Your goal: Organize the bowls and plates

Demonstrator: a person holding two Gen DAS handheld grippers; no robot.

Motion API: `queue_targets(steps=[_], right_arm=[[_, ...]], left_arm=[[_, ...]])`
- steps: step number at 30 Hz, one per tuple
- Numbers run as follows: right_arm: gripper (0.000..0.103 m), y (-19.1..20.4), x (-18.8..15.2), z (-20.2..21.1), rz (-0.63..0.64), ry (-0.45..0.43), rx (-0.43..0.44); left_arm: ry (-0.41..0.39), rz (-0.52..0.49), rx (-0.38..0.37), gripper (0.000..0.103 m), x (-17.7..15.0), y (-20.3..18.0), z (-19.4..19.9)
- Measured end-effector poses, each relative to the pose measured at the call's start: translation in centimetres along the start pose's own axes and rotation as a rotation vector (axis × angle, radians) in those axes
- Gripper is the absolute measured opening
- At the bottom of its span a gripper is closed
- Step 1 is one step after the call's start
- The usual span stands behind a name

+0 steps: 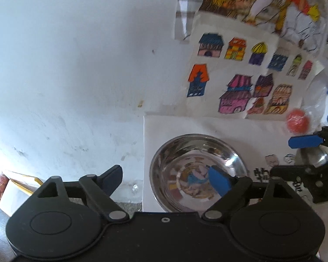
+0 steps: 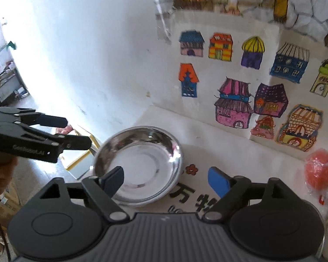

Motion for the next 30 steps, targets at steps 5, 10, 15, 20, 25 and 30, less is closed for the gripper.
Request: queue_targets(steps=[5, 10, 15, 20, 25, 30], right_arm=[[0.094, 0.8, -0.9, 3.4, -0.002, -0.05, 0.022], [0.099, 1.7, -2.5, 6.7, 0.0, -0.102, 0.047], [0.101, 2.9, -4.6, 9.2, 0.004, -0.118, 0.085], [0.103, 4.2, -7.0, 11.3, 0.022, -0.139, 0.1], [0.103, 5.1, -9.5, 13.1, -0.001, -0.131, 0.122], [0.103, 6.3, -11.6, 14.4, -0.006, -0.107, 0.139]], left_arm=[[-0.058, 0.02, -0.007, 0.098, -1.1, -0.8, 2.9], [-0.101, 0.019, -0.002, 0.102, -2.7, -1.4, 5.6], [-0.136, 0.026, -0.003, 0.102, -4.6, -1.9, 7.9], [-0.149, -0.003, -0.009, 0.102, -6.8, -2.8, 9.4], [-0.151, -0.05, -0.04, 0.102, -8.9, -4.0, 10.5], [-0.128, -0.092, -0.066, 0.102, -11.0, -4.5, 10.8]])
Point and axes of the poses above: each gripper's, at about its wrist camera, not at the fingertips, and z roughly against the way its jaws point, y to its left, x to its top, the point moved 8 cm from there along -z, roughly the way its jaws point, and after that the axes turned 4 degrees about -x, right-handed, at the moved point
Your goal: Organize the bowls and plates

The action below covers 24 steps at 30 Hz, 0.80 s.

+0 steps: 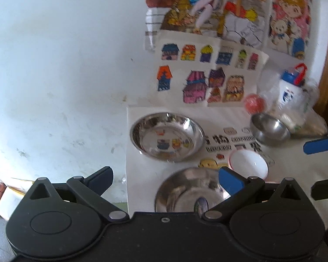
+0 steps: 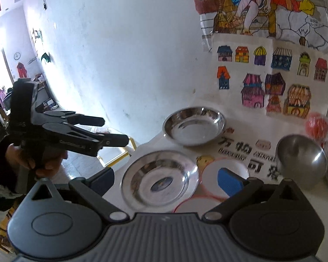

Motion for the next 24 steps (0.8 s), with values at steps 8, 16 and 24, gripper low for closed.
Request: queue_targets(steps=[8, 16, 24], right_arm=[[0.103, 2.2, -3.0, 0.4, 0.01, 0.053, 0.037], [0.103, 4.0, -5.0, -2.0, -0.012, 0.149, 0.12], [0.102, 5.6, -6.2, -4.7, -0.099, 0.222, 0.167]], left_arm=[[0.045, -0.009, -0.008, 0.102, -3.0, 0.5, -0.3], [0.093, -0.035, -0.026, 0.102, -4.5, 1.4, -1.1], [0.152, -0.064, -0.065, 0.102, -5.0, 3.0, -3.2]])
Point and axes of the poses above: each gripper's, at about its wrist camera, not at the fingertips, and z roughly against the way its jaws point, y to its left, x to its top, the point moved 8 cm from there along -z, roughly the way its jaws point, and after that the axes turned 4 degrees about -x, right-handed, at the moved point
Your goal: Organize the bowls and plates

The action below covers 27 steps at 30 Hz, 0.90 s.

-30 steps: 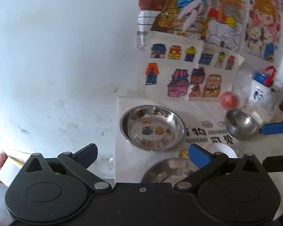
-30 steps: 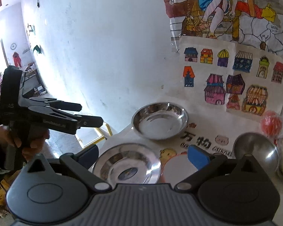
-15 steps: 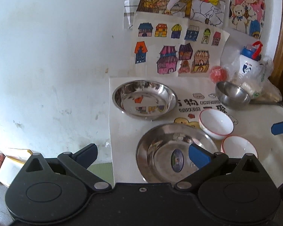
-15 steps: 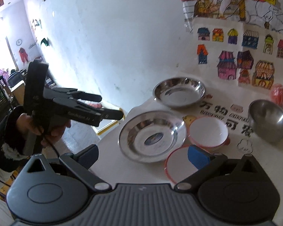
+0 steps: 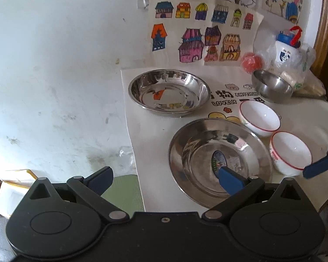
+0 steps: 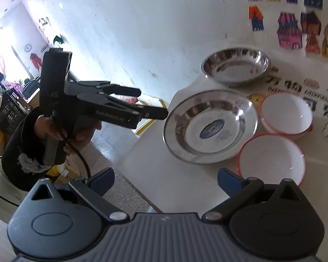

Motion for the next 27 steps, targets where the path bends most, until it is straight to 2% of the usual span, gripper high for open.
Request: queue_targets(steps=[9, 17, 22, 27], right_arm=[[0.099, 0.0, -0.4, -2.6, -0.139, 0.025, -0.018], [0.094, -1.5, -0.4, -2.9, -0.338, -0.067, -0.055], [0.088, -2.6, -0.5, -3.2, -0.473, -0.109, -0.077], [0.08, -3.7, -1.0, -2.8, -0.576, -0.151, -0.085]], left_arm=[[0.035, -0.021, -0.094, 0.1, 1.6, 0.8, -3.0], [0.04, -0.079, -0.203, 0.098, 3.4, 0.8, -5.1], [0.053, -0.093, -0.261, 0.089, 3.8, 1.4, -6.4], [0.077, -0.114, -0.283, 0.08, 3.9, 1.2, -7.4]])
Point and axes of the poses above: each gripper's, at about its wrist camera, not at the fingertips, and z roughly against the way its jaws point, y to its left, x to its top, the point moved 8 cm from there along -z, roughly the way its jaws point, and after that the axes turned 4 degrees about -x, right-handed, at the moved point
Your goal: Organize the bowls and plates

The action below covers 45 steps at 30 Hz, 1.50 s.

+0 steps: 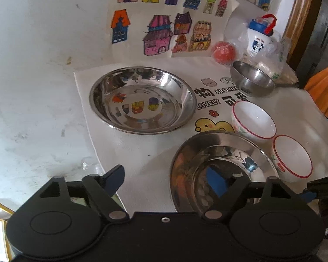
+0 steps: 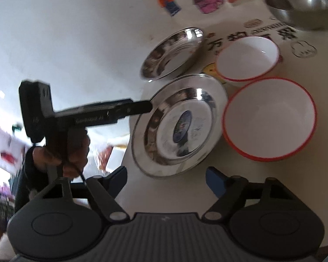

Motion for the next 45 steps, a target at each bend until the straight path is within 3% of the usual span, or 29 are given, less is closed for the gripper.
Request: queue_targets(steps=[4, 11, 17, 22, 45], right_arm=[[0.063, -0.4, -0.2, 0.0, -0.023, -0.018, -0.029], [0.048, -1.5, -0.5, 0.5, -0.078, -0.075, -0.086], [0.031, -2.6, -0.5, 0.6, -0.117, -0.11, -0.107], [0.023, -2.9, -0.2, 0.5, -0.115, -0.113, -0.115], [0.014, -3.0, 0.0, -1.5, -0.124, -0.059, -0.044]], left_arm=[[0.022, -0.014, -0.004, 0.072, -0.1, -0.3, -0.5], [0.042, -0.007, -0.011, 0.054, 0.3, -0.4, -1.1], [0.077, -0.019, -0.032, 0.029, 0.4, -1.1, -1.6], [0.095, -0.026, -0.005, 0.023, 0.0, -1.6, -1.8], [0.149, 0.148, 0.055, 0.019, -2.8, -0.8, 1.2]])
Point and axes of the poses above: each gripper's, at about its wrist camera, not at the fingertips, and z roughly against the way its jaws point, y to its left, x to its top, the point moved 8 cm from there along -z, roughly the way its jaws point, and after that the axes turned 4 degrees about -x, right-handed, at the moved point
